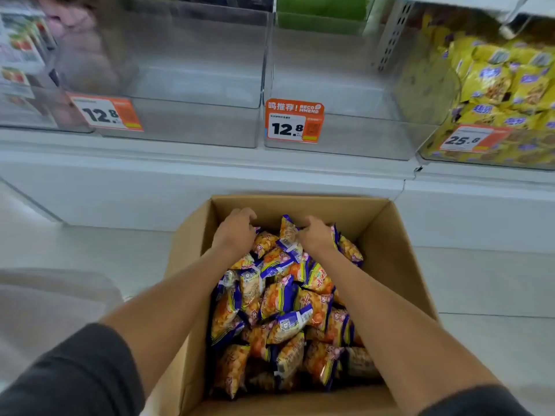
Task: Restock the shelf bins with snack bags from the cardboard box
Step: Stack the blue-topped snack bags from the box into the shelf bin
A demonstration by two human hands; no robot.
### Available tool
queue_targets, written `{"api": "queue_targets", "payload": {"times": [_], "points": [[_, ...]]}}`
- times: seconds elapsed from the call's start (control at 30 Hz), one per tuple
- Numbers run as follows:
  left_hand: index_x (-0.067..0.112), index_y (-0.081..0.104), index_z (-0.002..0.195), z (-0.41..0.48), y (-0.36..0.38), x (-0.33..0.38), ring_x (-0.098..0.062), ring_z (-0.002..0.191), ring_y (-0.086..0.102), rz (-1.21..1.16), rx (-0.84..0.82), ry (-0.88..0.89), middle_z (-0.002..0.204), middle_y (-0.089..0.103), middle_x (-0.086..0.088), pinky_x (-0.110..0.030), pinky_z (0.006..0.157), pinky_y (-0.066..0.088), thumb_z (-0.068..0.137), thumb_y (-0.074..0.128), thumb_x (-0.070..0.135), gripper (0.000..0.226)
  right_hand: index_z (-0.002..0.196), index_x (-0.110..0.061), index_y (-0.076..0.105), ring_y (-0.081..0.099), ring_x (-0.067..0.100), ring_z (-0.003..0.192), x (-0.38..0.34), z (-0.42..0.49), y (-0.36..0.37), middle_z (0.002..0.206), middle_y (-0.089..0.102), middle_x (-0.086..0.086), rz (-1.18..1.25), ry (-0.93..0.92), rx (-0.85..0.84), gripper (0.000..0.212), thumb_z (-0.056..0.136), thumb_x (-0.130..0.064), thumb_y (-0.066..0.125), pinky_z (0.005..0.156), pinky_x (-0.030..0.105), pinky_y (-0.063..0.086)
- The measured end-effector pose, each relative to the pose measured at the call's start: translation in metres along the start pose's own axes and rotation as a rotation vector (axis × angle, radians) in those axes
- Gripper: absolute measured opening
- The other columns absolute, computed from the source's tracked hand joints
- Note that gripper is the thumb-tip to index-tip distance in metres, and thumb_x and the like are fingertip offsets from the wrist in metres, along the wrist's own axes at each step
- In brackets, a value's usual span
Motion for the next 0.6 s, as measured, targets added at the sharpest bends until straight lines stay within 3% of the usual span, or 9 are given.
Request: {"api": "queue_targets", "payload": {"times": [0.07, 0.17, 0.27, 0.33, 0.4, 0.47, 0.53, 0.6], "points": [[0.011, 0.056, 0.126, -0.001, 0.008, 0.002, -0.017, 0.087, 0.058, -0.099, -0.074, -0.047, 0.106, 0.064, -0.005, -0.028, 0.077, 0.049, 0.097, 0.045, 0.002, 0.032, 0.147, -0.012, 0.033, 0.051, 0.03, 0.125, 0.002, 0.001, -0.001, 0.143, 0.047, 0.012, 0.114, 0.021, -0.049, 0.064, 0.092, -0.031, 0.061, 0.099, 0.041, 0.047], [0.011, 0.056, 0.128, -0.002, 0.012, 0.004, -0.021, 0.099, 0.06, -0.117, -0.128, -0.07, 0.12, 0.063, -0.009, -0.029, 0.076, 0.049, 0.098, 0.043, 0.002, 0.034, 0.152, -0.013, 0.025, 0.037, 0.028, 0.138, -0.004, -0.006, 0.015, 0.152, 0.036, 0.008, 0.187, 0.038, -0.197, 0.084, 0.086, -0.041, 0.069, 0.11, 0.039, 0.036], [0.011, 0.055, 0.131, 0.001, 0.009, 0.001, -0.024, 0.104, 0.061, -0.239, -0.165, -0.18, 0.126, 0.059, -0.009, -0.025, 0.069, 0.049, 0.099, 0.042, 0.005, 0.035, 0.141, -0.01, 0.041, 0.049, 0.02, 0.123, -0.015, -0.011, 0.02, 0.132, 0.052, 0.002, 0.176, -0.035, -0.1, 0.06, 0.093, -0.04, 0.06, 0.099, 0.033, 0.041], [0.008, 0.052, 0.135, 0.0, 0.008, 0.003, -0.025, 0.107, 0.06, -0.436, -0.181, -0.355, 0.126, 0.058, -0.011, -0.03, 0.08, 0.053, 0.101, 0.048, 0.013, 0.035, 0.127, -0.009, 0.05, 0.054, 0.014, 0.101, -0.017, -0.018, 0.001, 0.11, 0.055, -0.003, 0.415, 0.036, -0.007, 0.042, 0.096, -0.036, 0.054, 0.089, 0.033, 0.044], [0.01, 0.05, 0.134, -0.009, 0.012, 0.014, -0.025, 0.111, 0.056, -0.791, -0.339, -0.542, 0.124, 0.052, -0.008, -0.032, 0.088, 0.051, 0.098, 0.059, 0.024, 0.04, 0.095, -0.007, 0.06, 0.06, 0.017, 0.079, -0.016, -0.029, -0.013, 0.083, 0.063, 0.003, 0.814, 0.097, -0.091, 0.02, 0.095, -0.023, 0.049, 0.083, 0.039, 0.051], [0.013, 0.052, 0.125, -0.02, 0.019, 0.033, -0.024, 0.112, 0.057, -1.066, -0.589, -0.582, 0.128, 0.054, -0.008, -0.033, 0.088, 0.051, 0.092, 0.065, 0.031, 0.04, 0.085, -0.005, 0.059, 0.063, 0.022, 0.08, -0.016, -0.043, -0.019, 0.08, 0.067, 0.011, 1.114, 0.159, -0.28, 0.018, 0.095, -0.011, 0.045, 0.084, 0.044, 0.055], [0.008, 0.056, 0.125, -0.023, 0.026, 0.04, -0.023, 0.108, 0.064, -1.147, -0.634, -0.54, 0.122, 0.065, -0.012, -0.034, 0.085, 0.054, 0.088, 0.069, 0.028, 0.044, 0.094, -0.005, 0.061, 0.062, 0.025, 0.087, -0.01, -0.047, -0.023, 0.092, 0.065, 0.014, 1.044, 0.165, -0.387, 0.017, 0.095, -0.007, 0.045, 0.084, 0.045, 0.054], [0.008, 0.061, 0.115, -0.022, 0.03, 0.033, -0.019, 0.097, 0.068, -1.139, -0.489, -0.569, 0.108, 0.071, -0.009, -0.031, 0.074, 0.055, 0.086, 0.072, 0.025, 0.036, 0.106, -0.011, 0.067, 0.06, 0.022, 0.101, 0.001, -0.041, -0.033, 0.107, 0.065, 0.01, 0.774, 0.1, -0.347, 0.023, 0.095, -0.006, 0.047, 0.087, 0.04, 0.049]]}}
Point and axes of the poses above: each hand's wrist, its own z-axis towards the middle knuckle, its own y-axis out of the palm, x = y × z, the point moved 5 cm from there along z, towards the middle knuckle
